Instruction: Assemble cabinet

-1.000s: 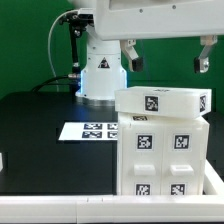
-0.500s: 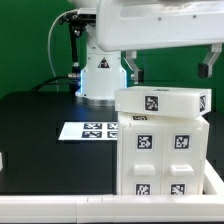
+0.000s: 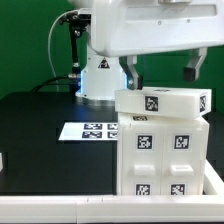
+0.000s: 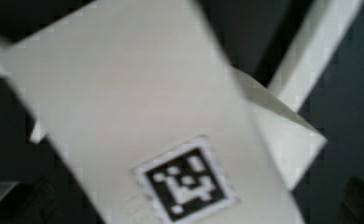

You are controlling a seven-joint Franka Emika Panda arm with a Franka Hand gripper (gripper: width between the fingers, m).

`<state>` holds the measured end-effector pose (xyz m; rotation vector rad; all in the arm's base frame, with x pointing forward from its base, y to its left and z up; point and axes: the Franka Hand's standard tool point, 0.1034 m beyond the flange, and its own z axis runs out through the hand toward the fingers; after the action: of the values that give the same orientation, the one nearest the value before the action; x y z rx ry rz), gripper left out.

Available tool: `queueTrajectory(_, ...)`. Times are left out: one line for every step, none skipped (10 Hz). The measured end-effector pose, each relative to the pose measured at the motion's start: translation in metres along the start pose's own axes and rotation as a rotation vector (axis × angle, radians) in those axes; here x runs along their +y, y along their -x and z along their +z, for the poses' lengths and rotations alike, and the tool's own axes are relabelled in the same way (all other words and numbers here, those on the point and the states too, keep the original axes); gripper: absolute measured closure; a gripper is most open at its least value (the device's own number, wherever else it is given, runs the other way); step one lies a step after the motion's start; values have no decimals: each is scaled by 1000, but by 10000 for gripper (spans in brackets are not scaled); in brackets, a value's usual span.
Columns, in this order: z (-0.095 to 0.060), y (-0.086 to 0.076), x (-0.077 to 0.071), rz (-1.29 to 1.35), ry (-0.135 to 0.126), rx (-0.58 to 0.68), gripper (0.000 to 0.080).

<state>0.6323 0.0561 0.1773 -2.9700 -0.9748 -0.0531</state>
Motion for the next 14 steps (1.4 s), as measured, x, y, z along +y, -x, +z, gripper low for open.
queueTrajectory(2, 0, 0, -44, 3, 0, 3)
queueTrajectory(5, 1, 0, -70, 4, -9, 3)
queueTrajectory(10, 2, -1, -47, 2, -16, 3)
queueTrajectory(12, 2, -2, 3, 1, -19, 3)
queueTrajectory(12, 3, -1, 15, 2, -19, 3)
queueTrajectory(12, 3, -1, 34, 2, -19, 3)
queueTrajectory(12, 3, -1, 111, 3, -19, 138)
queueTrajectory(12, 3, -1, 201, 4, -19, 250)
queueTrajectory(12, 3, -1, 277, 4, -19, 248)
queueTrajectory(13, 3, -1, 366, 4, -19, 248)
queueTrajectory(13, 2, -1, 473, 9, -14, 248)
queueTrajectory(13, -1, -2, 607, 33, 21, 248)
queueTrajectory(13, -1, -4, 779, 31, 51, 248)
queueTrajectory(14, 1, -5, 978, 15, 79, 248)
